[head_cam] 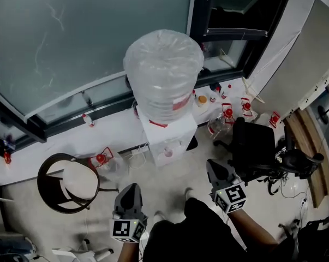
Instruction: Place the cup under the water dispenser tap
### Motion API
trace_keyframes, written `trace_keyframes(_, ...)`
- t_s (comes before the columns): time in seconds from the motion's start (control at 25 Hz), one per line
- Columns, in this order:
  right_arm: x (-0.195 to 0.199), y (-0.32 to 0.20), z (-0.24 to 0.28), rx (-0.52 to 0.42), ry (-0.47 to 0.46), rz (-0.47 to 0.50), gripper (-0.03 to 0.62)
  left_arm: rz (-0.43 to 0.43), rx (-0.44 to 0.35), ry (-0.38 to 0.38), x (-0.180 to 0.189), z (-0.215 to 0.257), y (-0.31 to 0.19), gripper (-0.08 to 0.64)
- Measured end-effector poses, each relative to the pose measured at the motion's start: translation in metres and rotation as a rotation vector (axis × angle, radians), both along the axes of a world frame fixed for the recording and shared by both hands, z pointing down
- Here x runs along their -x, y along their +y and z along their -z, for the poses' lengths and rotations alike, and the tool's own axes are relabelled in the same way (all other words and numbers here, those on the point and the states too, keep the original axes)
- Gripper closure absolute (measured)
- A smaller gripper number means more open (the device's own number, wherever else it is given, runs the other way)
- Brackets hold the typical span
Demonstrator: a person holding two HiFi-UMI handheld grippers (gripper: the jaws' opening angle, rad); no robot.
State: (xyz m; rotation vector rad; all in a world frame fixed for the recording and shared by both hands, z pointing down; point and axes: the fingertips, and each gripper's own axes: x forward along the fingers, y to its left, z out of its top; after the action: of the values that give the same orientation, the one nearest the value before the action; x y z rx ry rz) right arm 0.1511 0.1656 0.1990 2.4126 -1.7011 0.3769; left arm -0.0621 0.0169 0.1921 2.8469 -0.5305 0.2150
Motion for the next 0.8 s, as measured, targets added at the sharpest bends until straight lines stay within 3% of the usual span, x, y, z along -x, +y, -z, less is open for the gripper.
trace_keyframes(0.36, 0.044, 0.011, 0.012, -0.024, 0.025, -0.049, 0.594, 0.016, -0.02, 0.035, 0.035, 0.009, -0.01, 0.551)
trace_keyframes(0.8, 0.077, 0.04, 0.019, -0.031, 0.052, -0.084, 0.594, -0.031, -0.027, 0.051, 0.052, 0.01, 0.007, 0.551)
